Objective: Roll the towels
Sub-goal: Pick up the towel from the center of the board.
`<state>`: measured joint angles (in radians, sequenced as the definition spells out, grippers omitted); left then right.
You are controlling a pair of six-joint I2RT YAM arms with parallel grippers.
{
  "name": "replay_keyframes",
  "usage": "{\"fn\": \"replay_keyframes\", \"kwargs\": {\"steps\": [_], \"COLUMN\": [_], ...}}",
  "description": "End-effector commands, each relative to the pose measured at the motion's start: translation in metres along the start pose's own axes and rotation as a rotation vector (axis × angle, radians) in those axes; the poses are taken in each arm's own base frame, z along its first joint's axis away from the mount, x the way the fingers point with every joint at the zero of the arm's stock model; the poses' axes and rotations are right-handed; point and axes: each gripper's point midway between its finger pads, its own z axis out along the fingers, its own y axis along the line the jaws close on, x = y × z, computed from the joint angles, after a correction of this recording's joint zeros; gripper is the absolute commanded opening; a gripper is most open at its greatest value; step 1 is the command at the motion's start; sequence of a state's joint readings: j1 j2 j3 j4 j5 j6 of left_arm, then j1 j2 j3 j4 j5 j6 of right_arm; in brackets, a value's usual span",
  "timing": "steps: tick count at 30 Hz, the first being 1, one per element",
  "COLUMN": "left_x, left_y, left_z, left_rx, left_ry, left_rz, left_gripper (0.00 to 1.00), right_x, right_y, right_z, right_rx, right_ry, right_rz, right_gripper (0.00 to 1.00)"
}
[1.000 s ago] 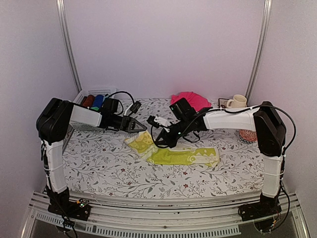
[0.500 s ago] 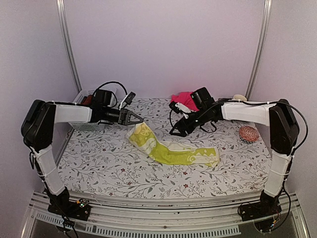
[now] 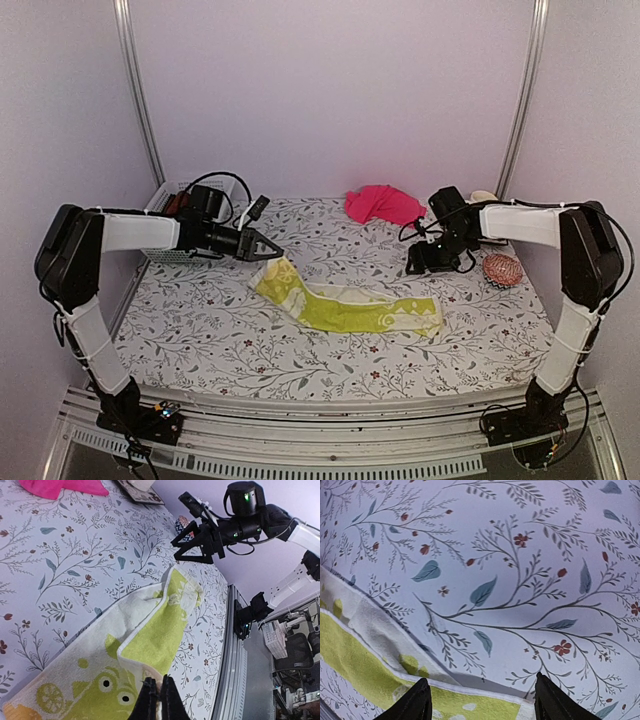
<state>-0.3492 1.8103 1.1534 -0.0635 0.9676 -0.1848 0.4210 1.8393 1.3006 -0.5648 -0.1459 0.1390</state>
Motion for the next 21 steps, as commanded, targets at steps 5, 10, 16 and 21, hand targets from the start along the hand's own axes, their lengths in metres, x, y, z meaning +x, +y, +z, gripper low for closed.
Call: {"fn": "replay_keyframes", "kwargs": {"steps": [5, 10, 16, 21], "left_x": [-0.004, -0.001, 0.003, 0.003], "left_y": [-0.001, -0.001, -0.001, -0.002], "left_z": [-0.009, -0.008, -0.008, -0.008], "left_rx": [-0.036, -0.033, -0.035, -0.034], "left_ry": [-0.018, -0.011, -0.007, -0.007], "left_rz": [0.008, -0.002, -0.009, -0.006], "left_gripper": [0.00, 0.00, 0.00, 0.00], "right_x": [0.033, 0.052, 0.069, 0.073], "right_y": [-0.057, -0.056, -0.050, -0.047], "right_z": [0.003, 0.012, 0.016, 0.018], "right_rx": [0.139, 0.120, 0.075, 0.055], "right_ry": [0.085, 0.135, 0.163, 0.162], "right_rz": [0.258, 0.275, 0.291, 0.292], "right_gripper": [0.68, 0.64, 0.54, 0.47]}}
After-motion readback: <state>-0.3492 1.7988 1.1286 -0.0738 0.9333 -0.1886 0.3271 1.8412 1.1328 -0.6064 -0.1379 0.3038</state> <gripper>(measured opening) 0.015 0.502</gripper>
